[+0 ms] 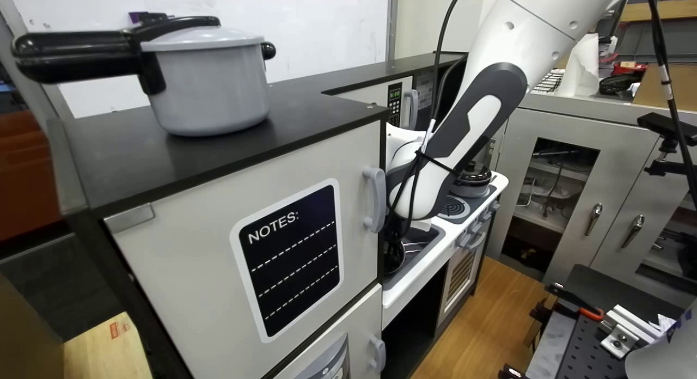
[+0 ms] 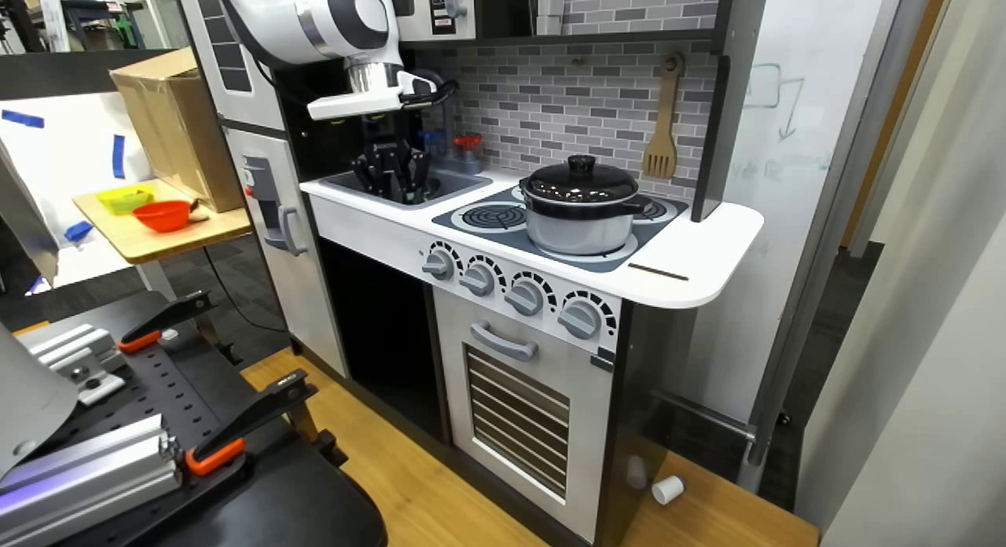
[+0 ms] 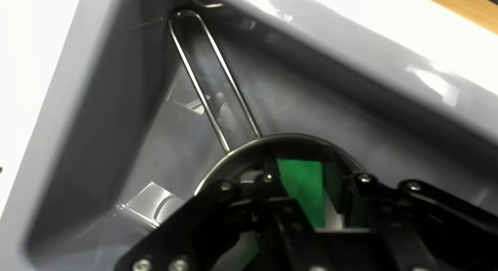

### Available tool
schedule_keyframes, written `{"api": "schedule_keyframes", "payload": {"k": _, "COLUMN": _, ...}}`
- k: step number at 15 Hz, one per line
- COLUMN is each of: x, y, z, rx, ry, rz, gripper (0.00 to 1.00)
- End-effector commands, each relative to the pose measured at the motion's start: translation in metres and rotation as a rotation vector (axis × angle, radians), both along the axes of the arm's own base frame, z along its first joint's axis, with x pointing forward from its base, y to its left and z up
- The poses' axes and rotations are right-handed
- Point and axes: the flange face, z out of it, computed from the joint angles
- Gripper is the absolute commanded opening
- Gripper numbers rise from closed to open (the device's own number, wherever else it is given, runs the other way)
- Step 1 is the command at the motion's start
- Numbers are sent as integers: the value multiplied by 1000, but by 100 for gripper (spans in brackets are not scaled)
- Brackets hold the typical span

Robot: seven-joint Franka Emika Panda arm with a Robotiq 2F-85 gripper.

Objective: Place the black lid on top of the grey pot on the stove, remove the green block from the silver pan in the sink and set it on the stove then place it back on the pan

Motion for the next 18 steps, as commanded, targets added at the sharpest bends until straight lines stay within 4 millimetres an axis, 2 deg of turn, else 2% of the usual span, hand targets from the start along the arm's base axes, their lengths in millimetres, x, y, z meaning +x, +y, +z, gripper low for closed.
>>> {"api": "schedule_keyframes", "payload": {"k": 1, "x": 3, "y": -16, "z": 13, "rx": -8, "ry": 15, "rz": -15, "gripper": 8}}
{"api": "schedule_keyframes", "payload": {"k": 7, "x": 1, "y": -48, "z": 62, "rx": -45, "ry": -41, "rz": -54, "gripper": 8}}
{"api": "schedule_keyframes", "payload": {"k": 13, "x": -14, "y": -74, "z": 75, "rx": -63, "ry": -29, "rz": -113, "gripper": 8}}
{"api": "schedule_keyframes", "payload": {"k": 16, "x": -20, "y": -106, "z": 83, "rx": -74, "ry": -36, "rz": -176, "gripper": 8}}
{"api": "schedule_keyframes", "payload": {"k": 18, "x": -24, "y": -118, "z": 86, "rx": -71, "ry": -43, "rz": -212, "gripper": 8}}
